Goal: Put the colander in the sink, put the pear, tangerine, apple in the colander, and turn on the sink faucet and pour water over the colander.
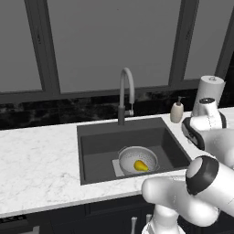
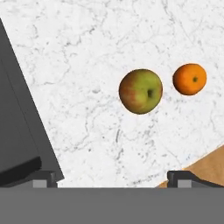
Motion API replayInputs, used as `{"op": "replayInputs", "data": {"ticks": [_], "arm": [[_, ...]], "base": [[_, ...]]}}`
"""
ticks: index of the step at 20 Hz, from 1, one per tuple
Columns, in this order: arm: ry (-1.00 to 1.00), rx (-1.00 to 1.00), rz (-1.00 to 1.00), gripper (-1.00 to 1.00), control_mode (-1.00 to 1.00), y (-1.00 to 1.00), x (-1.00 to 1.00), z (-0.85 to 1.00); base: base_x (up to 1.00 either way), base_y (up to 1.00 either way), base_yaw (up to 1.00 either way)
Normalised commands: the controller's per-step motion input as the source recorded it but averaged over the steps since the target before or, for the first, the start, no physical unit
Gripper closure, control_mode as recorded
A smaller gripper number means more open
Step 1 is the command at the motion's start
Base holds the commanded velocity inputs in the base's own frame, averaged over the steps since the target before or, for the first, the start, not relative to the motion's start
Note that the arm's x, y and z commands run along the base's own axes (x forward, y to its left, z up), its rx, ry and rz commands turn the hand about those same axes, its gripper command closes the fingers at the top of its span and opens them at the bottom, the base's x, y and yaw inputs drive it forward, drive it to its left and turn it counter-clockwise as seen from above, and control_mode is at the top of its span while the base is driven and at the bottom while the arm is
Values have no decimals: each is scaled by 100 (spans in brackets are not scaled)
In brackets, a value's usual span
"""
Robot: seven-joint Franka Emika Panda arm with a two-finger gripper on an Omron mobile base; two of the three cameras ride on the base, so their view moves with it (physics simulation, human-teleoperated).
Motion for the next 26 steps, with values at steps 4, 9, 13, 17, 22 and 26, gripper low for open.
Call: {"op": "replayInputs", "data": {"ticks": [4,9,13,17,22,26], "arm": [[17,-1,0,-100,-100,-35,37,-32],[13,0,0,-100,-100,-38,6,-3],[4,0,0,-100,-100,-22,0,-7],[0,0,-1,-100,-100,-12,0,-28],[-2,0,-3,-100,-100,-18,1,-28],[0,0,-1,-100,-100,-19,9,-23]], "base": [[0,0,0],[0,0,0],[0,0,0],[0,0,0],[0,0,0],[0,0,0]]}}
